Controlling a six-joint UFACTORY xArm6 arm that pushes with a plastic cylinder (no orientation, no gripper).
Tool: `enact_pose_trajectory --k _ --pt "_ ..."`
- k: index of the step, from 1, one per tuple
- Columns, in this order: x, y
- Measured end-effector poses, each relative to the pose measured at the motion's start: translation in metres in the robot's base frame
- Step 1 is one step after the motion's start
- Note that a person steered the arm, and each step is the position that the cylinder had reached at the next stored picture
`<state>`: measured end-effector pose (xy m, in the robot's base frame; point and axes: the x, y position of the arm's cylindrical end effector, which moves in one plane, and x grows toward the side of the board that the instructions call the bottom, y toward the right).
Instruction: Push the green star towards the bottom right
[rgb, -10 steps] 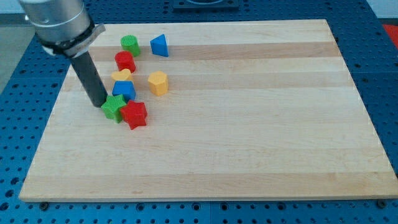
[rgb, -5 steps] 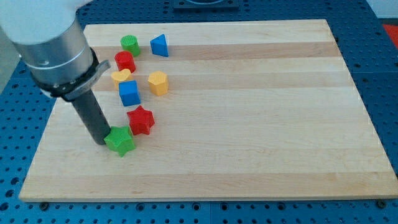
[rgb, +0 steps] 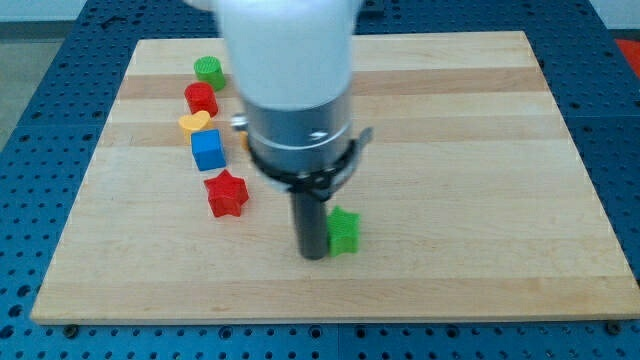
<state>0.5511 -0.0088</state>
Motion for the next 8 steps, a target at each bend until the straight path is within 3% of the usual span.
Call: enact_pose_trajectory --k 2,5,8 --pt "-0.017 0.052" --pt "-0.063 0.055" --pt "-0.039 0.111"
